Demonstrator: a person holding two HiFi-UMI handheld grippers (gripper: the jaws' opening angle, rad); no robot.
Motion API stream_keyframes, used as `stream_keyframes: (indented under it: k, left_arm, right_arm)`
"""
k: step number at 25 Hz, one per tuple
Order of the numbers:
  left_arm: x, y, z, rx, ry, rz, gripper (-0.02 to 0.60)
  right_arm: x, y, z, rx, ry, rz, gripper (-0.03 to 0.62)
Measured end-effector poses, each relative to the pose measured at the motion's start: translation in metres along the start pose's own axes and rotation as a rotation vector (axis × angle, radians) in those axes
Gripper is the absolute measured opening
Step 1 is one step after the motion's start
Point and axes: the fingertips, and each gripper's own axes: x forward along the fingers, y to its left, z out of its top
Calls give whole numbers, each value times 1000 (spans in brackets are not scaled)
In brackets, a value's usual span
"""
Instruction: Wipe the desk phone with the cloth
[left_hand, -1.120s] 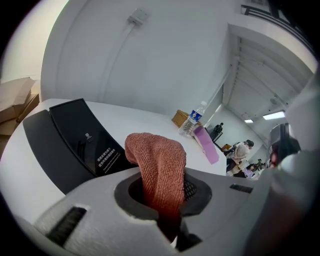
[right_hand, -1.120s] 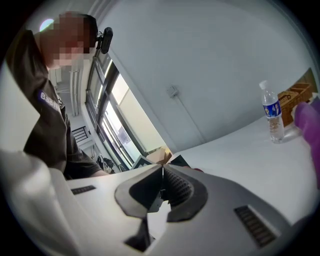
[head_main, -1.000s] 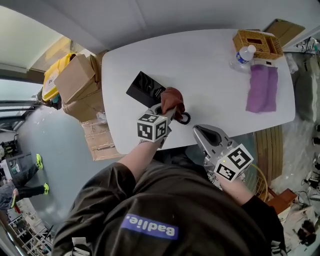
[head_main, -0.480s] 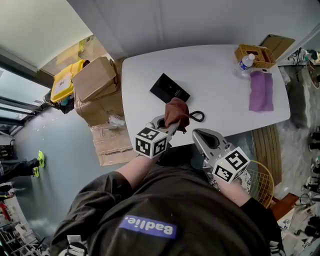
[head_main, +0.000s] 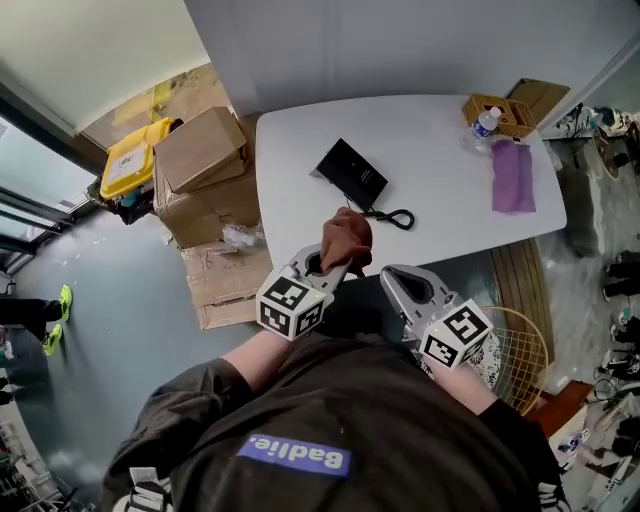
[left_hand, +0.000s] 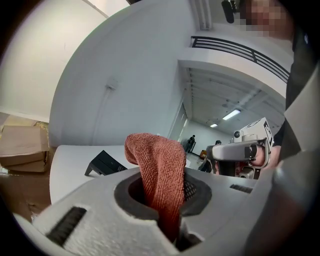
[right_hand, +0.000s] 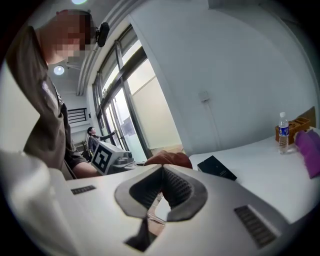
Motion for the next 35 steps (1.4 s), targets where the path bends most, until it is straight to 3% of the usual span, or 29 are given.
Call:
stream_keyframes:
  k: [7, 15, 20, 28, 35]
  left_arm:
    - [-41, -38, 19, 47, -75, 66, 54]
    - [-58, -95, 5, 38, -122, 178, 54]
    - [-67, -124, 12, 79, -137, 150, 54]
    - [-78, -133, 30, 145, -169, 100, 54]
    - [-79, -132, 32, 146, -174, 90, 54]
  right_arm:
    - [-19, 18, 6, -51, -8, 78, 29]
    - [-64, 26, -14, -100, -37, 176, 29]
    - [-80, 38, -15, -125, -47, 173, 29]
    - [-82, 50, -2, -154, -70, 132, 29]
    - [-75, 51, -1, -170, -67, 114, 29]
